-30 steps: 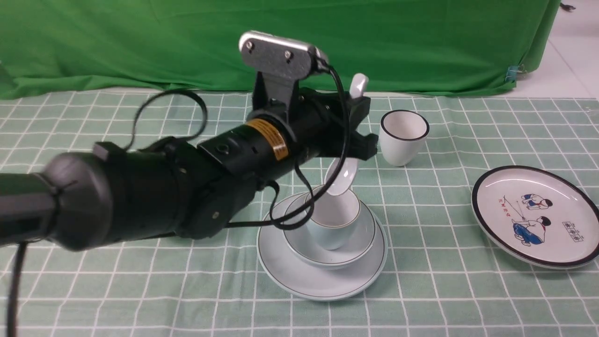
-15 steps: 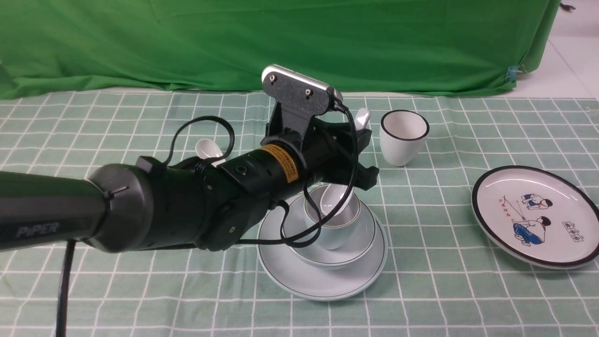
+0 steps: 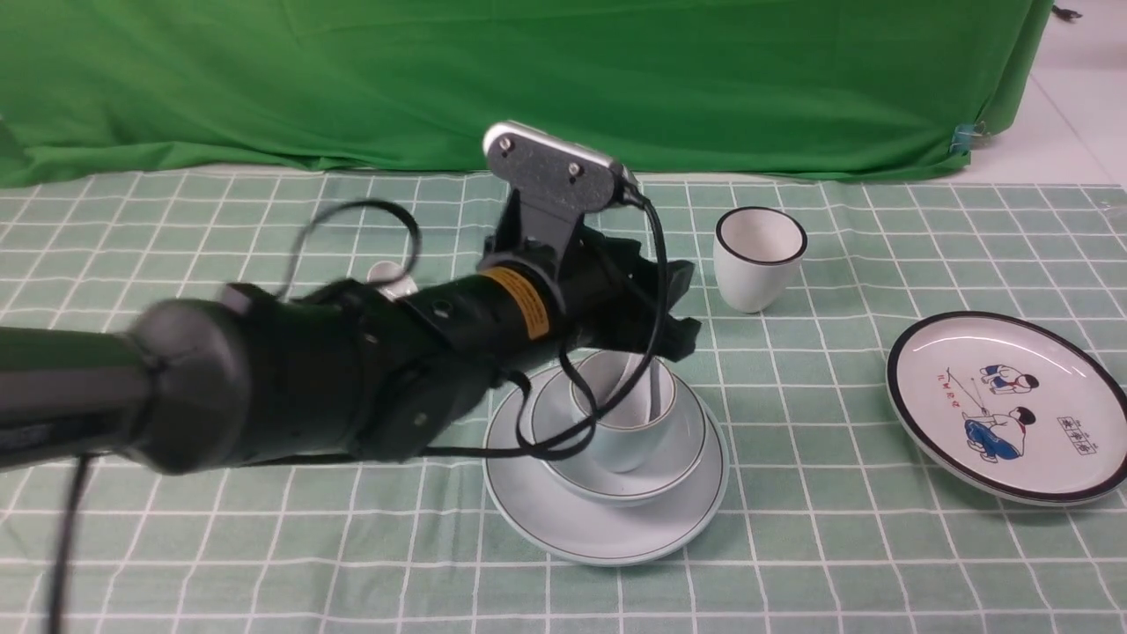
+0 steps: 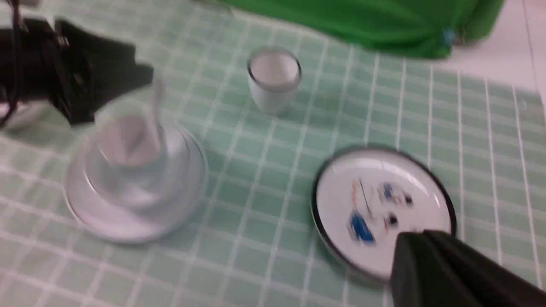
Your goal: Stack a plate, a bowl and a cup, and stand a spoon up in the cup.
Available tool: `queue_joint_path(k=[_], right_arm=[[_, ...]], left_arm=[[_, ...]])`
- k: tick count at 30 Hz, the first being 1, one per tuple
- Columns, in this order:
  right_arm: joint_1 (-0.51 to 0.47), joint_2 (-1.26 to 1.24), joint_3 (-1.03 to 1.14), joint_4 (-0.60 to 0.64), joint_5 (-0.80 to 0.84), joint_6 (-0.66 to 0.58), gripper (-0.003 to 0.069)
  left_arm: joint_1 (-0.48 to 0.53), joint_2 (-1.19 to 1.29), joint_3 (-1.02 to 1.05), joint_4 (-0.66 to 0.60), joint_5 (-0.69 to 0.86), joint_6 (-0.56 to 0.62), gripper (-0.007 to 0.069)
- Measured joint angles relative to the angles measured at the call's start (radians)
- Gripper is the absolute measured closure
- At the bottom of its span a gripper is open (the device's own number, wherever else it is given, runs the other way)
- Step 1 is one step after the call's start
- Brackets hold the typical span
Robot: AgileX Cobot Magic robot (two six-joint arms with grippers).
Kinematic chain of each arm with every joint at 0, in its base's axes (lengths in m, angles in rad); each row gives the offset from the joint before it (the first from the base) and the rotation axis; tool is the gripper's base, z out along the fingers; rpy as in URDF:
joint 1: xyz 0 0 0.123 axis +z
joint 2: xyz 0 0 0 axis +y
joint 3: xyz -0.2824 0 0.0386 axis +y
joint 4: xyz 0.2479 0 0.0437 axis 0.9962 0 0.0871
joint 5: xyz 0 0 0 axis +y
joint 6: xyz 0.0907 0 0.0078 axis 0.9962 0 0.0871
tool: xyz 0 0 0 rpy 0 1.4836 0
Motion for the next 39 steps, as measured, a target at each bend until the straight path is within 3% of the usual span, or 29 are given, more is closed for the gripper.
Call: queue_joint_path(k=[5, 9, 15, 23, 31, 39], right_arm=[[0.0, -0.149, 0.148, -0.009, -0.342, -0.028, 0.0632], [0.0, -0.269, 0.314, -0.015, -0.582, -0.029, 0.0632], [0.0, -0.432, 0.556, -0.022, -0.839, -0.029, 0.0632], [0.0, -0.51, 0.658, -0.026, -0.914, -0.015, 0.0626], [0.0, -0.511, 0.66, -0.026, -0.914, -0.015, 0.0604], [0.0, -0.514, 0.66, -0.027, -0.914, -0.015, 0.0575]], left_arm=[[0.0, -0.257, 0.002, 0.0, 0.392, 0.009, 0.0539], [0.0, -0.413, 0.052, -0.005, 0.493, 0.021, 0.0606], [0.0, -0.701, 0.253, -0.02, 0.478, 0.025, 0.0622], [0.0, -1.157, 0.652, -0.037, 0.334, -0.037, 0.0624], [0.0, -1.327, 0.781, -0.037, 0.289, -0.034, 0.0615], [0.0, -1.329, 0.788, -0.038, 0.29, -0.03, 0.0614]])
